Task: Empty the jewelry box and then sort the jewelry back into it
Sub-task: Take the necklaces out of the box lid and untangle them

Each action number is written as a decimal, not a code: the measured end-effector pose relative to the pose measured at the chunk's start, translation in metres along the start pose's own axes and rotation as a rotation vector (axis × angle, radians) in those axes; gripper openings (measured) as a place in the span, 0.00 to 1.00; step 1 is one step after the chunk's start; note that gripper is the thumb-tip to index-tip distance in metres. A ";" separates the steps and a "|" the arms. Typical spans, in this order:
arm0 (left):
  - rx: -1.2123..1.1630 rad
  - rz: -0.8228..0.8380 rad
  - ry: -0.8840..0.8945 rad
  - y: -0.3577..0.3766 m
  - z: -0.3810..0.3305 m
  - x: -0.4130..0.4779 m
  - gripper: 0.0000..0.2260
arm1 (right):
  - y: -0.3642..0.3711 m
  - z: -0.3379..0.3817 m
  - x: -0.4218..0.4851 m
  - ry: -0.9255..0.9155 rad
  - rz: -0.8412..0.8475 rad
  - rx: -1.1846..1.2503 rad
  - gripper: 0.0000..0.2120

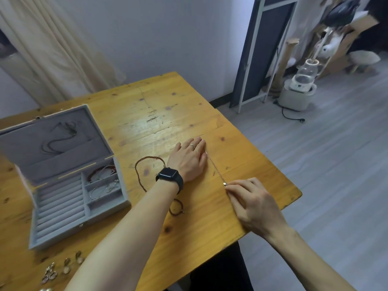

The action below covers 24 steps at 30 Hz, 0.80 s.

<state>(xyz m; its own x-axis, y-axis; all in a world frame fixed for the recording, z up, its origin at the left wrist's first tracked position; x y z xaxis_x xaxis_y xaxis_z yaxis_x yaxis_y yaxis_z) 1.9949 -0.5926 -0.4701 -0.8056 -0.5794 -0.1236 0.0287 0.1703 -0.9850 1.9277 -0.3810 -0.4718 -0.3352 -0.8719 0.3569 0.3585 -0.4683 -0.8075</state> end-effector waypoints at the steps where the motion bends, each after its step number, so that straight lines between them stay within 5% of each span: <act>1: -0.012 -0.013 0.001 -0.001 0.001 0.000 0.25 | -0.001 -0.001 -0.001 0.008 -0.013 0.001 0.10; 10: -0.030 -0.087 -0.019 -0.034 0.034 -0.026 0.22 | -0.001 0.028 -0.001 0.044 -0.079 -0.017 0.14; 18: 0.351 -0.004 -0.213 -0.055 0.108 -0.081 0.16 | 0.057 0.109 0.012 0.081 0.091 -0.139 0.22; 24: 0.387 -0.059 -0.261 -0.048 0.100 -0.075 0.11 | 0.065 0.100 0.004 0.125 0.079 -0.113 0.09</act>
<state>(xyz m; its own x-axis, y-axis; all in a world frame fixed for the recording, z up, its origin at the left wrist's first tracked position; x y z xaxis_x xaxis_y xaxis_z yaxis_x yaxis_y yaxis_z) 2.1129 -0.6368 -0.4253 -0.6384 -0.7685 -0.0430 0.2455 -0.1503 -0.9577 2.0364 -0.4292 -0.4755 -0.4178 -0.8776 0.2351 0.2899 -0.3740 -0.8809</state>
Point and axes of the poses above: each hand's wrist, its own x-axis towards the middle knuckle, its own y-axis out of the palm, z = x × y, the point moved 5 cm from there along x, towards the middle knuckle, and after that the axes turned 1 degree about z, right-handed, at the moved point
